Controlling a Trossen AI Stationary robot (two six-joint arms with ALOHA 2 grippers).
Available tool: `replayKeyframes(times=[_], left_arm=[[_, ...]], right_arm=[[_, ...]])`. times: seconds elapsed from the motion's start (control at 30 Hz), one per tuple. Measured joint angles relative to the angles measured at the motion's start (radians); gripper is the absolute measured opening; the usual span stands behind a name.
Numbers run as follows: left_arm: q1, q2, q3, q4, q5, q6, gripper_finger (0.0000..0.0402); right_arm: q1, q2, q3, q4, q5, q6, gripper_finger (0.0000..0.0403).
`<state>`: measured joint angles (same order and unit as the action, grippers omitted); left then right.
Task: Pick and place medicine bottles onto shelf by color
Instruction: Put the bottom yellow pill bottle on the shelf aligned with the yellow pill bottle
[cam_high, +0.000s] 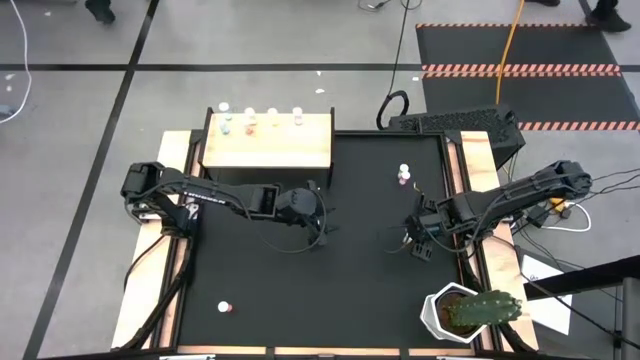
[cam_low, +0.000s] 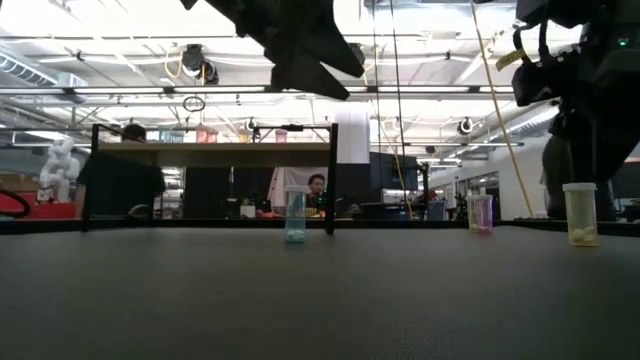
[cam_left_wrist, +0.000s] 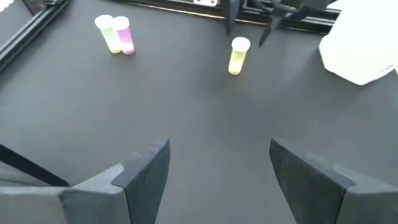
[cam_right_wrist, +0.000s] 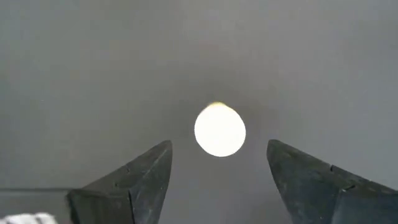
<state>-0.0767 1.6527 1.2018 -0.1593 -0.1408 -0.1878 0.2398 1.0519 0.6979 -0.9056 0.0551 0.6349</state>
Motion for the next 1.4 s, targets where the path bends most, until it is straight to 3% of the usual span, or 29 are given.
replayKeyframes(times=[0.23,0.57,0.83,1.13,1.4], left_arm=[[0.006,-0.010,0.000,-0.020,0.006,0.022,0.0278],[0.036,-0.014,0.000,-0.015,0.018,0.026,0.0278],[0.064,-0.026,0.000,0.047,0.068,0.025,0.0278],[0.103,-0.032,0.000,0.244,0.429,-0.034,0.0278],[0.119,-0.033,0.000,0.300,0.518,-0.061,0.0278]], right_arm=[[-0.008,0.000,-0.100,0.156,0.000,-0.057,0.0237],[-0.024,-0.001,-0.107,0.206,-0.005,-0.026,0.0098],[-0.044,-0.002,0.052,0.206,-0.016,-0.046,0.0095],[-0.175,0.007,0.311,0.268,-0.183,-0.175,0.0102],[-0.226,0.125,0.474,0.363,-0.300,-0.355,0.0106]])
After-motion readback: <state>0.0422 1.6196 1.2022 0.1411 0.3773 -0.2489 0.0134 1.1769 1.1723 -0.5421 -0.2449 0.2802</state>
